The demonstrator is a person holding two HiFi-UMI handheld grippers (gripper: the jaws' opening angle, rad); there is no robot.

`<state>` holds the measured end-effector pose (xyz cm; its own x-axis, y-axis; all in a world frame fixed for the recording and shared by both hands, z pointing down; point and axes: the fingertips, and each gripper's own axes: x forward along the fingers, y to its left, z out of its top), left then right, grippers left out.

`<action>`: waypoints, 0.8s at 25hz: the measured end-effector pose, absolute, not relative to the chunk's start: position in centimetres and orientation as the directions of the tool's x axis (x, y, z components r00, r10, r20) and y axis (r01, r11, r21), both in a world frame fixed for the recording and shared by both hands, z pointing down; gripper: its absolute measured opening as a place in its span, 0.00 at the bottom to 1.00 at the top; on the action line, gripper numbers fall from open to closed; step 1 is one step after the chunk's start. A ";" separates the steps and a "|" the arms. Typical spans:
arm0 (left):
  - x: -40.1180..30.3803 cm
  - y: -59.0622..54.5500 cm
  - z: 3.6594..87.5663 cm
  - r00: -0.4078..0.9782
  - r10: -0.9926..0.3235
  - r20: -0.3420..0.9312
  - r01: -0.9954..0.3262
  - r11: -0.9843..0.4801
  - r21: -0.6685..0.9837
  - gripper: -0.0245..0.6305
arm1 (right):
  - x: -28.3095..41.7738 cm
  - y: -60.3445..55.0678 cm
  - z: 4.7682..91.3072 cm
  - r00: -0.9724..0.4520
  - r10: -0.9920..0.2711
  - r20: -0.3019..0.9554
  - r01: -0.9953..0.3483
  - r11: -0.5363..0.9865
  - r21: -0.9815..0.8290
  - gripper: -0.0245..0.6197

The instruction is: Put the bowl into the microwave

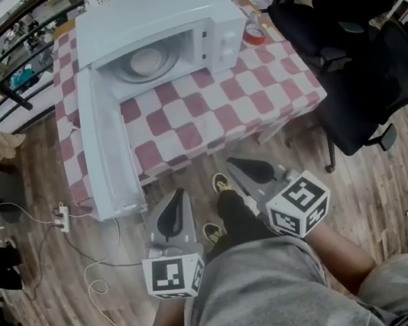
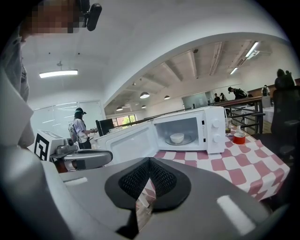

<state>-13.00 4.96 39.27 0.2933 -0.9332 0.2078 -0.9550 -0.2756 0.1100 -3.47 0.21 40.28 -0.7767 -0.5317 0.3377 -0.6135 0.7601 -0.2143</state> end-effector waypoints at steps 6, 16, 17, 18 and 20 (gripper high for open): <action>-13.2 6.0 39.4 0.281 -0.937 0.209 -0.958 -0.263 0.112 0.06 | -3.5 0.8 39.7 -0.778 -0.531 0.335 -0.609 0.768 -0.197 0.04; -11.2 6.5 39.6 0.283 -0.934 0.218 -0.959 -0.270 0.087 0.05 | -1.3 1.1 40.2 -0.772 -0.533 0.346 -0.614 0.765 -0.192 0.04; -10.9 6.5 39.6 0.284 -0.934 0.218 -0.959 -0.271 0.087 0.06 | -0.9 1.1 40.2 -0.771 -0.536 0.345 -0.617 0.764 -0.191 0.04; -10.6 6.6 39.5 0.285 -0.933 0.219 -0.958 -0.272 0.088 0.05 | -0.5 1.1 40.1 -0.769 -0.538 0.345 -0.618 0.763 -0.189 0.04; -9.7 6.5 39.3 0.287 -0.932 0.222 -0.958 -0.275 0.086 0.05 | 0.4 1.0 39.9 -0.769 -0.539 0.345 -0.618 0.764 -0.184 0.04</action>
<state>-9.70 6.54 39.30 0.2870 -0.9319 0.2218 -0.9577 -0.2745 0.0860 0.40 1.05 39.91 -0.7686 -0.5389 0.3448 -0.6183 0.7642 -0.1838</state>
